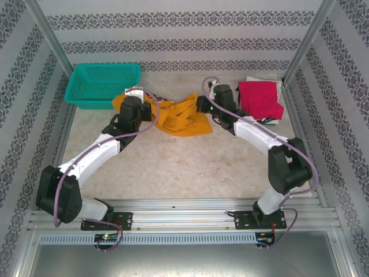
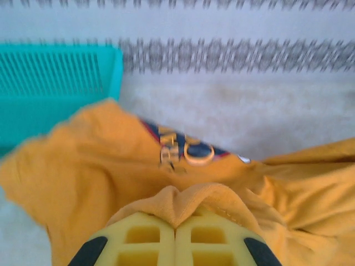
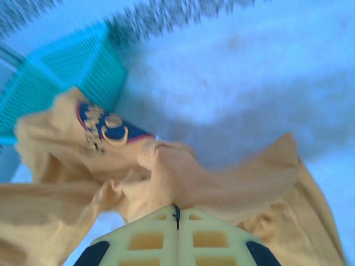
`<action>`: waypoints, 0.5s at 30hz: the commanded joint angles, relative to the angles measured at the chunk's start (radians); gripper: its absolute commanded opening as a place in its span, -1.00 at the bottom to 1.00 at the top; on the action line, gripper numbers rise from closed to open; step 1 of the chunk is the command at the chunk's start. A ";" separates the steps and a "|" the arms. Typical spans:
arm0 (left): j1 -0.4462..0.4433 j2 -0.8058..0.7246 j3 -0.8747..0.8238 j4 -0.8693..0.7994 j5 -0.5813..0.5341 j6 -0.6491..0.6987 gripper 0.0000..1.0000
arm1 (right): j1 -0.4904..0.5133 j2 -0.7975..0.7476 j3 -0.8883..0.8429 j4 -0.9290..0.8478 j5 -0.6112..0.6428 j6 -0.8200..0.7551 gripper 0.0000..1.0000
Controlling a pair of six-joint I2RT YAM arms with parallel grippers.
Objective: Fold and stack the t-shirts
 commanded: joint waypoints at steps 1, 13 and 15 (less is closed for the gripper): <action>0.013 -0.052 0.122 -0.015 -0.026 0.138 -1.00 | -0.033 -0.130 0.071 0.015 0.002 -0.067 -1.00; 0.013 -0.144 0.422 -0.077 -0.006 0.271 -1.00 | -0.125 -0.465 0.172 -0.085 0.017 -0.190 -1.00; 0.013 -0.174 0.424 -0.079 0.020 0.253 -1.00 | -0.126 -0.505 0.181 -0.104 0.008 -0.201 -1.00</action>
